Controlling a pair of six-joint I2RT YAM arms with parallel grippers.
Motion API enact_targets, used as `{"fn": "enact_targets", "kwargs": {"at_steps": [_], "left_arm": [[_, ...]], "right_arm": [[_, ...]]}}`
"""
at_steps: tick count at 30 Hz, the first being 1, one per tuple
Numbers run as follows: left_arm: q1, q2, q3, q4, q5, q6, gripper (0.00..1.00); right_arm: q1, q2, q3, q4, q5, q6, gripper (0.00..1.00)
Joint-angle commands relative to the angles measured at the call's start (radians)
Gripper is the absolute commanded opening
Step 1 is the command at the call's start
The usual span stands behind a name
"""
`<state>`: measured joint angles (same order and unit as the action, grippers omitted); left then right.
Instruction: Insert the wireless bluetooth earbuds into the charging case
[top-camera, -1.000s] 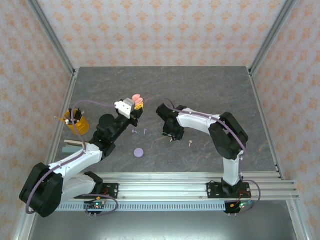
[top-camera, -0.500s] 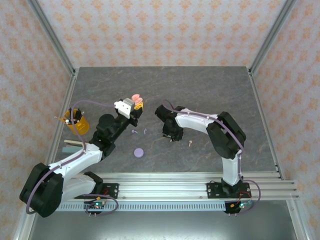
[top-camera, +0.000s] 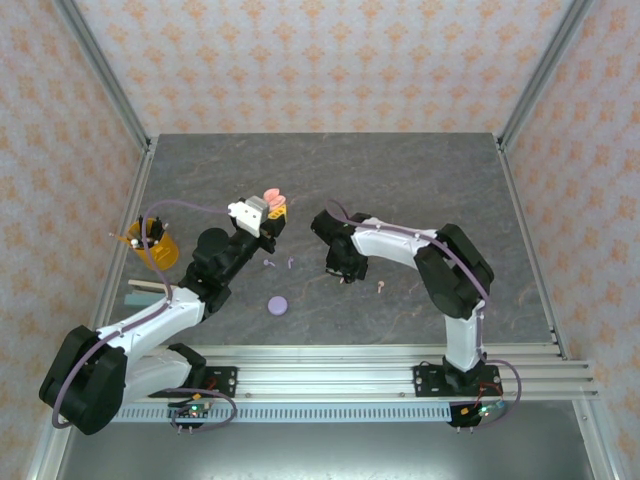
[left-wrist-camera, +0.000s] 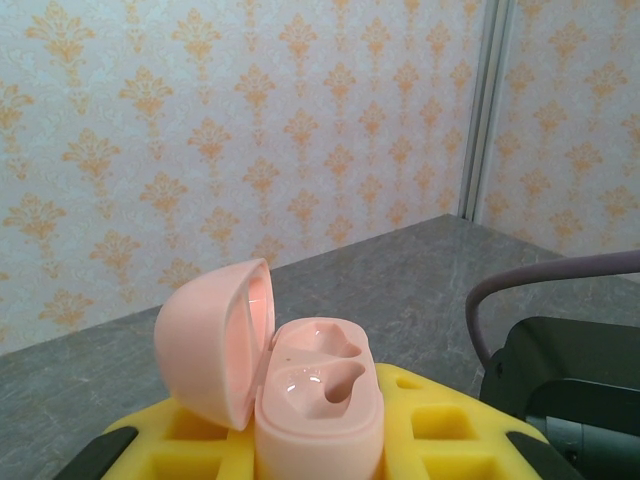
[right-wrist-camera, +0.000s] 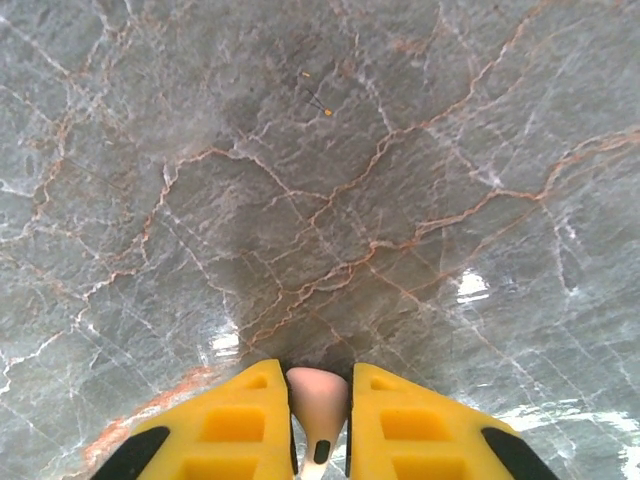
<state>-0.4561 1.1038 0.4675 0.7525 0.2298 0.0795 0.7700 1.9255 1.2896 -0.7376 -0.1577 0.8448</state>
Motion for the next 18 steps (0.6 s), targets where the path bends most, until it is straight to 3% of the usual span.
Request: {"fn": "enact_targets", "kwargs": {"at_steps": [1,18], "left_arm": [[0.008,-0.001,0.006,0.030,0.022,-0.009,0.00],[0.007,0.010,0.031,-0.031,0.104,-0.014,0.00]], "right_arm": [[0.007,-0.018,-0.061,0.042,0.029,0.003,0.14],[0.007,-0.339,-0.263,0.209,0.185,-0.111,0.13]]}}
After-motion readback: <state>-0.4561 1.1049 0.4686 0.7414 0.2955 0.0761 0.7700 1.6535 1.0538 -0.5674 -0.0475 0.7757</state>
